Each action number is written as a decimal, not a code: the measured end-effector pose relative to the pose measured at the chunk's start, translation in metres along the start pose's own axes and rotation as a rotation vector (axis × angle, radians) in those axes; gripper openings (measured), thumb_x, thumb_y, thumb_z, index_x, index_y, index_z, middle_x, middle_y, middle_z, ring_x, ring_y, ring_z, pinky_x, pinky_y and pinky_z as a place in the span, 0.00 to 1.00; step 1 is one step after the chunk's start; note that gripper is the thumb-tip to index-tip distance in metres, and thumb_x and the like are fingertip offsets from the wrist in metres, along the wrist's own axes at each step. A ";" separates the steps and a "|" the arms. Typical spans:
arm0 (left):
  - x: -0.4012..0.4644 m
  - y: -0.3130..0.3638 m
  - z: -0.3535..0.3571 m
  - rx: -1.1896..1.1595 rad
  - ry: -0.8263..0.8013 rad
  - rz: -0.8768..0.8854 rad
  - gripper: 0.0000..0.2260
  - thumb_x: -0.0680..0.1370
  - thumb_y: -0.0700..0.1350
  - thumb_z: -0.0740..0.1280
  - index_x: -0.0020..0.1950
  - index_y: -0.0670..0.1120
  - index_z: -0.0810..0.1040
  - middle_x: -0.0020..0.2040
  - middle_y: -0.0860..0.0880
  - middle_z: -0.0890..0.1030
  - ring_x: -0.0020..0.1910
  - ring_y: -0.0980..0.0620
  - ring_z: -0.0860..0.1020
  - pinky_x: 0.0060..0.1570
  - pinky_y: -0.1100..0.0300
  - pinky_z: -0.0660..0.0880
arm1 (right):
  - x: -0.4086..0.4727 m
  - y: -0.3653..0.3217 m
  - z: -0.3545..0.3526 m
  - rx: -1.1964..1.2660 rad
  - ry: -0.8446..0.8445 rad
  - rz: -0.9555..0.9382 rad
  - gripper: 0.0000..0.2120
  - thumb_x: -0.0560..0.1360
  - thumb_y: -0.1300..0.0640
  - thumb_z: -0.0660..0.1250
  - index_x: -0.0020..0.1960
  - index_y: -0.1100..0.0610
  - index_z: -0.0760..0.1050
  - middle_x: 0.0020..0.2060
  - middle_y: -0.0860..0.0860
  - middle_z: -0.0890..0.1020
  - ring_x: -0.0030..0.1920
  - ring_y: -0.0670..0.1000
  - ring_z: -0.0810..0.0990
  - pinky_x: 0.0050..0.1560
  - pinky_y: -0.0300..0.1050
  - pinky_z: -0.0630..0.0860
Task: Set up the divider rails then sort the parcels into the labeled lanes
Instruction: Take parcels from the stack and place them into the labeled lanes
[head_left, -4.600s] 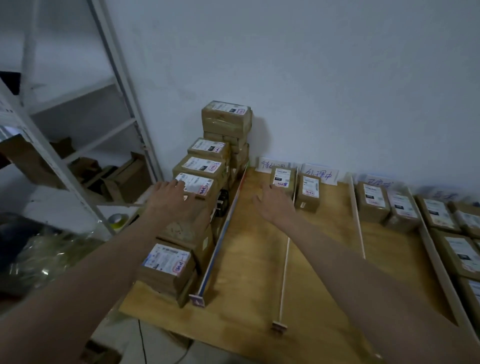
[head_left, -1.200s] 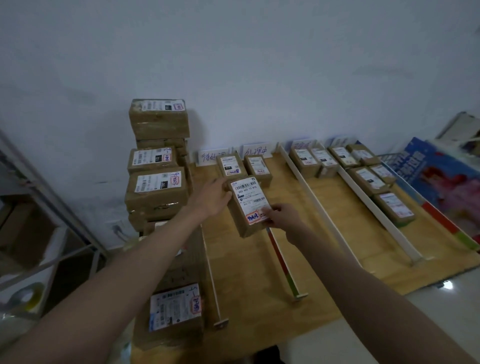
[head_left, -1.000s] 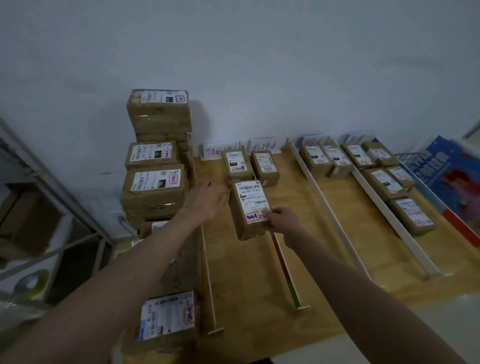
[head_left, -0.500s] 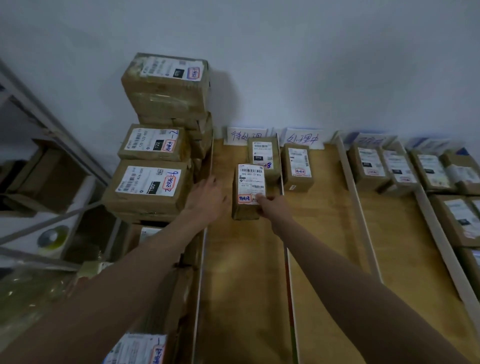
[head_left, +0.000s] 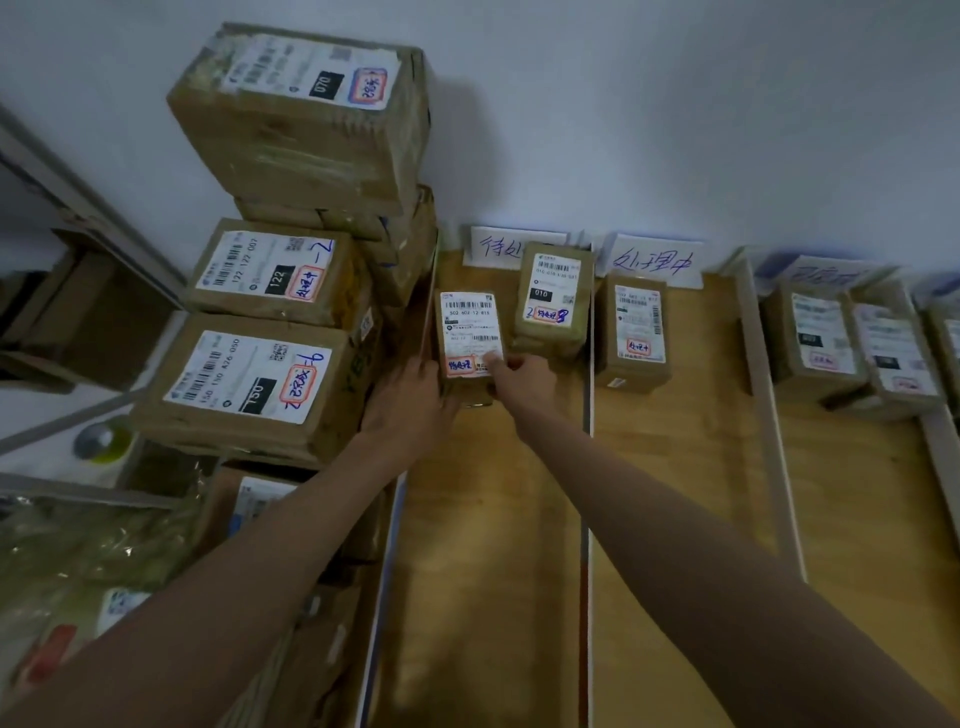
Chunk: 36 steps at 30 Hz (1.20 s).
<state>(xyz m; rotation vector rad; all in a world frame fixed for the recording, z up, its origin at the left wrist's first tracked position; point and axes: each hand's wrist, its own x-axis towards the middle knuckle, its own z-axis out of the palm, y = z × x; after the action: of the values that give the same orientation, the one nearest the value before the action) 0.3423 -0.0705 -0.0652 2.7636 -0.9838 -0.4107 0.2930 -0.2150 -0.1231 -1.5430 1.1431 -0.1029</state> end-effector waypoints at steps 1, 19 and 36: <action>0.001 -0.001 0.001 -0.004 -0.005 -0.006 0.17 0.81 0.52 0.61 0.66 0.45 0.71 0.62 0.45 0.74 0.58 0.47 0.75 0.55 0.54 0.73 | 0.003 0.000 0.001 -0.007 0.004 -0.002 0.14 0.76 0.45 0.69 0.53 0.54 0.81 0.46 0.49 0.85 0.46 0.51 0.84 0.49 0.54 0.83; 0.034 -0.010 0.020 -0.022 -0.060 -0.061 0.25 0.81 0.53 0.60 0.74 0.43 0.64 0.67 0.43 0.70 0.64 0.44 0.71 0.60 0.50 0.72 | 0.076 -0.026 0.009 -0.137 0.193 -0.036 0.26 0.74 0.49 0.73 0.64 0.62 0.67 0.62 0.59 0.74 0.60 0.61 0.77 0.60 0.59 0.77; 0.050 0.010 0.035 0.028 -0.075 -0.042 0.22 0.82 0.54 0.60 0.72 0.43 0.66 0.69 0.44 0.70 0.65 0.46 0.71 0.63 0.51 0.71 | 0.050 0.001 -0.010 -0.832 0.226 -0.390 0.29 0.78 0.37 0.56 0.67 0.59 0.69 0.64 0.55 0.71 0.66 0.59 0.68 0.66 0.56 0.67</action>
<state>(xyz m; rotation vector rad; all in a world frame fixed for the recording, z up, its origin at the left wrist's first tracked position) 0.3626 -0.1126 -0.1059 2.8170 -0.9572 -0.5140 0.3124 -0.2563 -0.1458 -2.5419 1.1000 -0.0641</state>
